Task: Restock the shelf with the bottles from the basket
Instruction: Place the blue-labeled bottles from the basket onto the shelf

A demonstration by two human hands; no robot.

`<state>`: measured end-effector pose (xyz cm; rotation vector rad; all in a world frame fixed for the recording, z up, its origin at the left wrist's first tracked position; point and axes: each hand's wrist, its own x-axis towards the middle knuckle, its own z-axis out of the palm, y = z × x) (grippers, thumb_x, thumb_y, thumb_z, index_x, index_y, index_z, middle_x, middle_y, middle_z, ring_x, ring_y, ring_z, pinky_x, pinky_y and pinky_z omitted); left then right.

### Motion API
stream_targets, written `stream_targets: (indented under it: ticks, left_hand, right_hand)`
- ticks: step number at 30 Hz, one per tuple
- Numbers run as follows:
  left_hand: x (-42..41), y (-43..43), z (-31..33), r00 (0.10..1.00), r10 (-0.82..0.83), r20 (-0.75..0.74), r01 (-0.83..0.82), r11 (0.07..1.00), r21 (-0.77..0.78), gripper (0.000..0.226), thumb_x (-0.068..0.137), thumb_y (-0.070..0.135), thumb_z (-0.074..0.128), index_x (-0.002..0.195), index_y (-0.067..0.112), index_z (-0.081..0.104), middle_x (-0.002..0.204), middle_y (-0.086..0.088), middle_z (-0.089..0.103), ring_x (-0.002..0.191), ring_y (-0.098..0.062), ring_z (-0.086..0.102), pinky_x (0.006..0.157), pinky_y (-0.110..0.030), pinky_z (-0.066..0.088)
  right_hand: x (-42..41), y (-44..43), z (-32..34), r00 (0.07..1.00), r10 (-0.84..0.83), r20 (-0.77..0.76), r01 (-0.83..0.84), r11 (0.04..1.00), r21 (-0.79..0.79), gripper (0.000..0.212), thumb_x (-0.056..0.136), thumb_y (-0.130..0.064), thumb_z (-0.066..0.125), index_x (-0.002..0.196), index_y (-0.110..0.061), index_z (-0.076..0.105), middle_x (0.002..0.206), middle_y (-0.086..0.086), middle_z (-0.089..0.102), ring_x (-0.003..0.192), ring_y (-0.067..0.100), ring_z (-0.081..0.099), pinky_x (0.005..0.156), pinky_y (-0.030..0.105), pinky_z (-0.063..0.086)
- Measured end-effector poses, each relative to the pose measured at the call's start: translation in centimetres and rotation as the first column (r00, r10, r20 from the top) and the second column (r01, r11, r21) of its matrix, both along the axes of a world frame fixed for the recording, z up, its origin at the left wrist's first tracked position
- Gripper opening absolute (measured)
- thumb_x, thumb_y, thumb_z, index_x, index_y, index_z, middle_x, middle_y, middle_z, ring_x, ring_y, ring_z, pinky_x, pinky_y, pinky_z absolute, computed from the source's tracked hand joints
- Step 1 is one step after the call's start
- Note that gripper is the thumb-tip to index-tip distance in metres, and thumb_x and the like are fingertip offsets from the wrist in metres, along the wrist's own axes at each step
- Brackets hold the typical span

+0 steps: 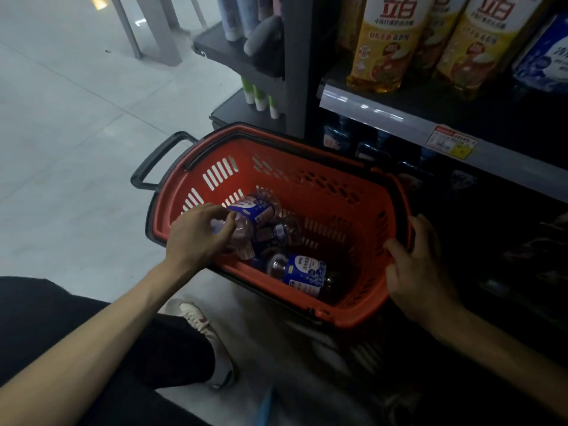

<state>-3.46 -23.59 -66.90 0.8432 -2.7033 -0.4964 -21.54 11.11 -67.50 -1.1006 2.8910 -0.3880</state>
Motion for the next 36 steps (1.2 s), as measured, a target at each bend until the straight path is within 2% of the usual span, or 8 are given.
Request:
stream_targets:
  ticks: [5, 11, 14, 18, 24, 29, 32, 36]
  left_hand:
    - [1.0, -1.7, 0.7, 0.999, 0.027, 0.020, -0.027, 0.999, -0.019, 0.026, 0.097, 0.039, 0.065, 0.103, 0.018, 0.078, 0.098, 0.000, 0.076, 0.089, -0.020, 0.067, 0.073, -0.041, 0.058]
    - [1.7, -1.3, 0.7, 0.998, 0.002, 0.067, 0.004, 0.996, -0.086, 0.031, 0.096, 0.047, 0.063, 0.106, 0.023, 0.079, 0.101, 0.004, 0.075, 0.089, -0.015, 0.067, 0.069, -0.037, 0.060]
    - [1.8, -1.5, 0.7, 0.997, 0.050, 0.052, -0.045, 0.995, -0.090, 0.034, 0.096, 0.052, 0.061, 0.104, 0.025, 0.079, 0.098, 0.005, 0.075, 0.086, -0.014, 0.068, 0.068, -0.035, 0.060]
    - [1.8, -2.1, 1.1, 0.999, 0.049, 0.006, -0.048, 0.998, -0.032, 0.030, 0.098, 0.045, 0.061, 0.099, 0.022, 0.079, 0.093, 0.005, 0.075, 0.083, -0.015, 0.068, 0.069, -0.038, 0.060]
    - [2.0, -5.6, 0.6, 0.996, 0.084, 0.006, -0.083, 0.995, -0.060, 0.030, 0.099, 0.039, 0.060, 0.093, 0.017, 0.079, 0.087, 0.000, 0.075, 0.077, -0.019, 0.067, 0.067, -0.038, 0.059]
    - [2.7, -9.0, -0.1, 0.968, 0.249, -0.028, -0.250, 0.954, -0.163, 0.038, 0.098, 0.048, 0.057, 0.088, 0.019, 0.080, 0.081, -0.001, 0.074, 0.071, -0.022, 0.065, 0.062, -0.034, 0.054]
    - [3.0, -9.9, 0.0, 0.969, 0.246, 0.026, -0.236, 0.951, -0.201, 0.042, 0.093, 0.050, 0.056, 0.087, 0.018, 0.081, 0.076, -0.002, 0.074, 0.067, -0.024, 0.065, 0.060, -0.031, 0.051]
    - [3.2, -9.3, 0.4, 0.971, 0.094, 0.219, -0.048, 0.977, -0.206, 0.055, 0.087, 0.066, 0.046, 0.107, 0.027, 0.078, 0.089, -0.001, 0.074, 0.078, -0.021, 0.064, 0.078, -0.037, 0.052]
  right_hand:
    - [3.6, -0.9, 0.0, 0.985, 0.163, -0.052, -0.161, 0.986, 0.051, 0.043, 0.073, -0.023, 0.042, 0.102, -0.009, 0.070, 0.150, 0.031, 0.039, 0.146, 0.048, 0.029, 0.120, 0.063, 0.021]
    - [3.6, -1.6, -0.5, 0.968, 0.252, -0.016, -0.250, 0.966, 0.059, 0.045, 0.076, -0.028, 0.043, 0.109, -0.017, 0.071, 0.145, 0.024, 0.048, 0.144, 0.040, 0.036, 0.119, 0.062, 0.024]
    - [3.2, -2.0, -0.4, 0.954, 0.298, -0.027, -0.298, 0.955, 0.012, 0.039, 0.079, -0.034, 0.049, 0.108, -0.021, 0.072, 0.139, 0.013, 0.057, 0.138, 0.033, 0.045, 0.118, 0.059, 0.027]
    - [3.2, -2.7, -0.8, 0.934, 0.344, -0.093, -0.353, 0.929, -0.109, 0.039, 0.072, -0.026, 0.050, 0.100, -0.017, 0.075, 0.124, 0.007, 0.067, 0.122, 0.030, 0.059, 0.112, 0.053, 0.035]
    - [3.9, -6.3, -1.0, 0.937, 0.332, -0.103, -0.346, 0.923, -0.167, 0.034, 0.072, -0.025, 0.052, 0.096, -0.019, 0.074, 0.110, 0.002, 0.070, 0.106, 0.024, 0.064, 0.109, 0.052, 0.038]
    - [4.4, -9.8, -0.7, 0.945, 0.320, -0.068, -0.327, 0.932, -0.157, 0.031, 0.074, -0.025, 0.054, 0.099, -0.022, 0.072, 0.107, -0.002, 0.067, 0.103, 0.020, 0.063, 0.111, 0.045, 0.036]
    - [4.4, -11.0, -0.5, 0.944, 0.327, -0.040, -0.330, 0.940, -0.086, 0.036, 0.077, -0.032, 0.053, 0.107, -0.025, 0.071, 0.112, -0.004, 0.065, 0.109, 0.018, 0.061, 0.111, 0.041, 0.035]
    - [4.1, -11.4, -0.2, 0.940, 0.341, -0.022, -0.341, 0.940, -0.012, 0.046, 0.078, -0.042, 0.056, 0.119, -0.025, 0.068, 0.123, 0.001, 0.062, 0.120, 0.023, 0.057, 0.113, 0.044, 0.036]
